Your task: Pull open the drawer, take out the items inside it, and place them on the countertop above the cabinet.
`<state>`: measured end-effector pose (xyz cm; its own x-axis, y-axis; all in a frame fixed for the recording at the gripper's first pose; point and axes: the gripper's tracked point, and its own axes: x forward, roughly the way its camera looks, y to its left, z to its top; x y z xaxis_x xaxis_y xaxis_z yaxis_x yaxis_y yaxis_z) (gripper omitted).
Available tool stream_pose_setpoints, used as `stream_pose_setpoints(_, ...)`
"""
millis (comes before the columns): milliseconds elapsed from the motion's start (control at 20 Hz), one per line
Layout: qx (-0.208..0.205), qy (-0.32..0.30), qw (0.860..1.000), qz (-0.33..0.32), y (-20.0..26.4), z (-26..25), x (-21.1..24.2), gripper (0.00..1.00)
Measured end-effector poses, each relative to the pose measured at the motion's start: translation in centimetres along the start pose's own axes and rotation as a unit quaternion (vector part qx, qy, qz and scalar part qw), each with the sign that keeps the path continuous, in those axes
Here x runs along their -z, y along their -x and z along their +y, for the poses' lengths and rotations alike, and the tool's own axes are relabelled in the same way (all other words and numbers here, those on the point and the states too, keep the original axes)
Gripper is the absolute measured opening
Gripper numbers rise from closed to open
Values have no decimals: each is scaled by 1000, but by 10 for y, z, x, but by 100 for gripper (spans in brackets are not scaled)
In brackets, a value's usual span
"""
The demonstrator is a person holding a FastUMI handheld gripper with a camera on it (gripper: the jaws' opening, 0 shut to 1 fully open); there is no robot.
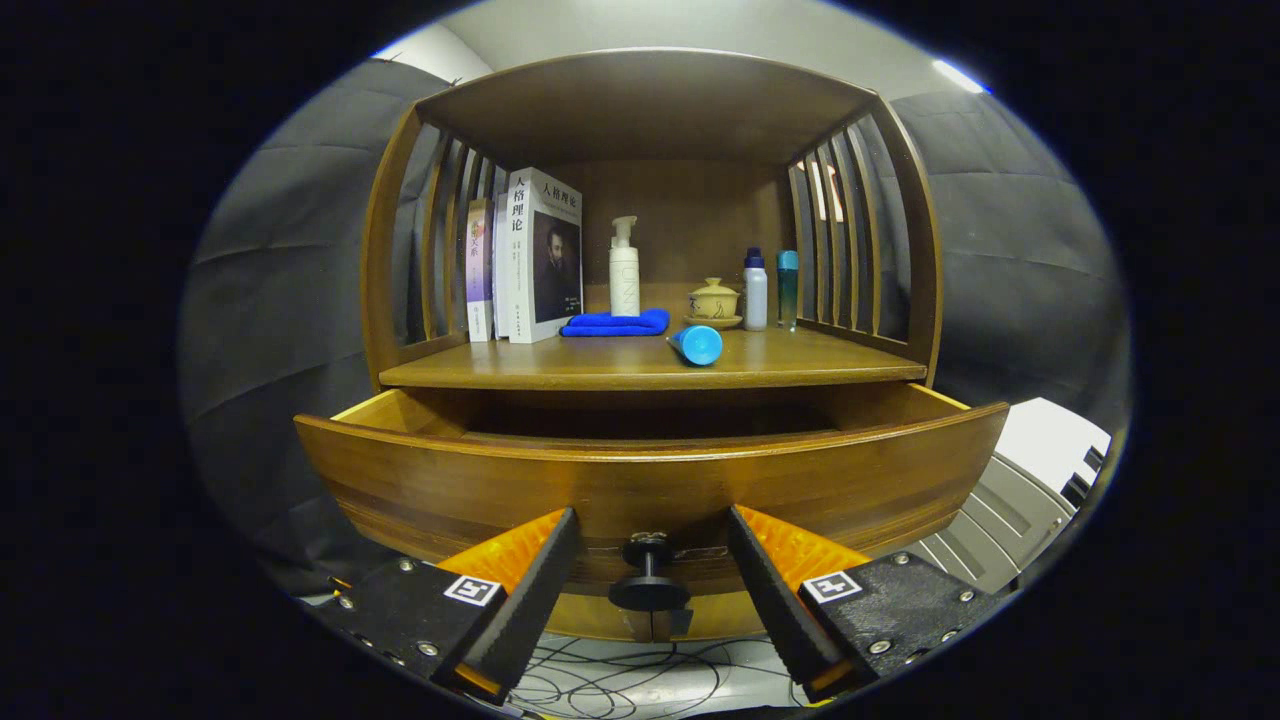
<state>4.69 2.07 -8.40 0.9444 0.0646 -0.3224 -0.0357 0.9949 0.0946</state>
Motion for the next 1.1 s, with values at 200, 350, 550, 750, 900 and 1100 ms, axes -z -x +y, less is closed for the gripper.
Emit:
stream_pose_setpoints(200, 0, 0, 1000, -2, -12, 0, -3, 94)
stream_pose_setpoints(350, 1, 1, 1000, -1, -21, 0, -4, 94)
stream_pose_setpoints(550, 0, 0, 1000, -1, -37, 0, -8, 94)
stream_pose_setpoints(750, 2, 7, 1000, -4, -46, 0, -9, 94)
stream_pose_setpoints(900, 2, 8, 1000, -5, -49, 0, -9, 94)
stream_pose_setpoints(1100, 2, 8, 1000, -5, -56, 0, -11, 94)
